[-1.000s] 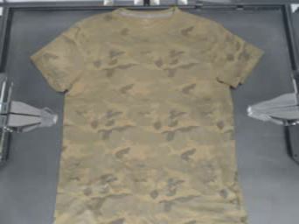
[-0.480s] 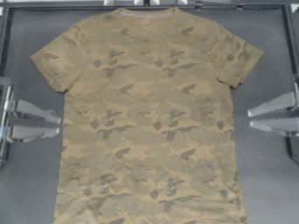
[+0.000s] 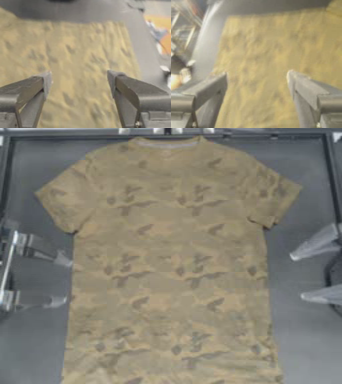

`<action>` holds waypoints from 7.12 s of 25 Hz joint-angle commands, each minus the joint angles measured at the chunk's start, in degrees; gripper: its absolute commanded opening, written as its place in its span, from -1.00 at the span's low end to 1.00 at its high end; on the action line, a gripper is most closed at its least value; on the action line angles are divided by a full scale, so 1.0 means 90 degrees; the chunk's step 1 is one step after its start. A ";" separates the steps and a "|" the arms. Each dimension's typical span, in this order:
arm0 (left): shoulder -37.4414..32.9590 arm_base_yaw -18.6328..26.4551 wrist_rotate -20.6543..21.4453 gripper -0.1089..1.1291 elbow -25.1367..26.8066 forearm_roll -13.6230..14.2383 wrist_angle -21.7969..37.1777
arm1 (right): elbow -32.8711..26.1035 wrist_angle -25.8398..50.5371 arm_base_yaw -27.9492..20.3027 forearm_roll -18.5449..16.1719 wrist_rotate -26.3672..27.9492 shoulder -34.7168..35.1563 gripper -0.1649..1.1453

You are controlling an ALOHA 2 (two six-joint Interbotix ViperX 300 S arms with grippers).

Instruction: Fold shirt

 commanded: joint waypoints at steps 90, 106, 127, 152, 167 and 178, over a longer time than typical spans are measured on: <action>0.6357 -0.4033 -0.6191 -0.73 -0.2471 0.2080 0.2559 | -0.1816 0.0996 0.4619 -0.2764 0.6797 0.6934 -0.62; 0.6172 -0.4727 -0.6836 -0.72 -0.4189 0.2686 0.5283 | -0.2705 0.2910 0.5371 -0.3818 0.7744 0.5889 -0.63; 0.6299 -0.5742 -0.7607 -0.72 -0.6172 0.4063 0.8877 | -0.4277 0.6055 0.6094 -0.4687 0.7598 0.5732 -0.63; 0.3643 -0.3779 -0.5811 -0.73 -0.4043 0.5029 0.8994 | -0.3115 0.6553 0.3867 -0.5508 0.5410 0.3740 -0.64; 0.1787 -0.0674 -0.4385 -0.72 -0.2334 0.5195 0.6045 | -0.1865 0.4541 0.0645 -0.5264 0.3896 0.2646 -0.64; 0.1738 0.1318 -0.3145 -0.72 -0.1758 0.4756 0.4531 | -0.1426 0.3066 -0.1553 -0.4902 0.2734 0.2744 -0.63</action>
